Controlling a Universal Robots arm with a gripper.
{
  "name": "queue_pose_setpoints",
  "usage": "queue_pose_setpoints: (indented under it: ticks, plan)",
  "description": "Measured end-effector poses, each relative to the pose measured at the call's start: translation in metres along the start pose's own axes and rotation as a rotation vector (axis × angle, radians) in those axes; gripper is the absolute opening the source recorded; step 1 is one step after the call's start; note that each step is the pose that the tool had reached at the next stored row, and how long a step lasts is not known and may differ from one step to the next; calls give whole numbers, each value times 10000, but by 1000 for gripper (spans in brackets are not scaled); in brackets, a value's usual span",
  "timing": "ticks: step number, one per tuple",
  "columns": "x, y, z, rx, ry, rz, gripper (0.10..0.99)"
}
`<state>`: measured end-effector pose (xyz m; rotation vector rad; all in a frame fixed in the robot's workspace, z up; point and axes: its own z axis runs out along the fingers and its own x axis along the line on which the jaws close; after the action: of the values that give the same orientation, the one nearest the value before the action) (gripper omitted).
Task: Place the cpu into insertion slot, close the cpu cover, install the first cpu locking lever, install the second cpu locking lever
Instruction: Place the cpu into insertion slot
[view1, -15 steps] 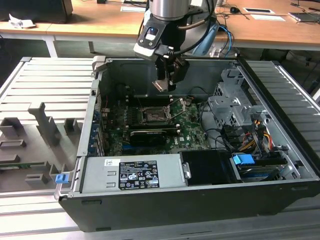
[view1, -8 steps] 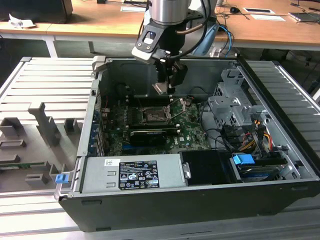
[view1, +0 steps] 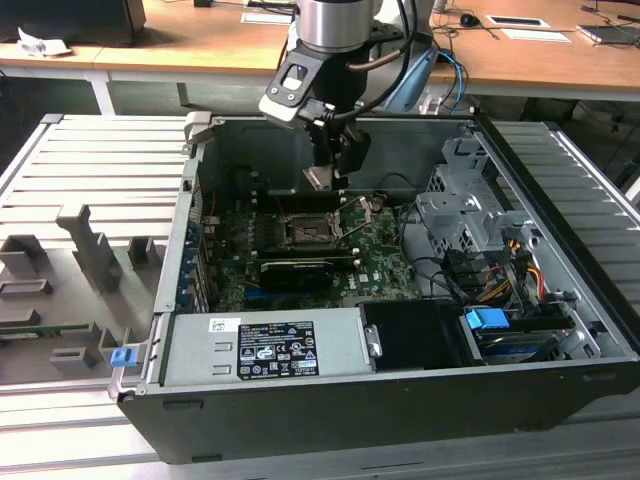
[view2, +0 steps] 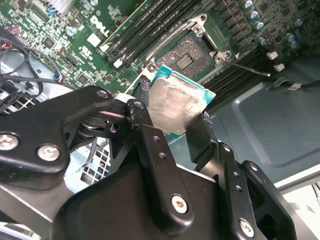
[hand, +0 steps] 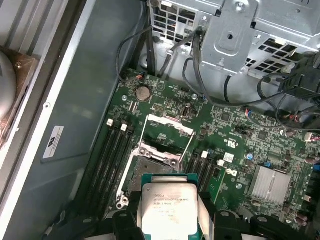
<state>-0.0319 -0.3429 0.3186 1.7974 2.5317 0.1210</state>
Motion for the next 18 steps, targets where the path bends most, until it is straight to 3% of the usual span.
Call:
queue_pose_setpoints:
  ticks: [18]
  plan:
    - [9, -29, 21, -3, -9, 115, 533]
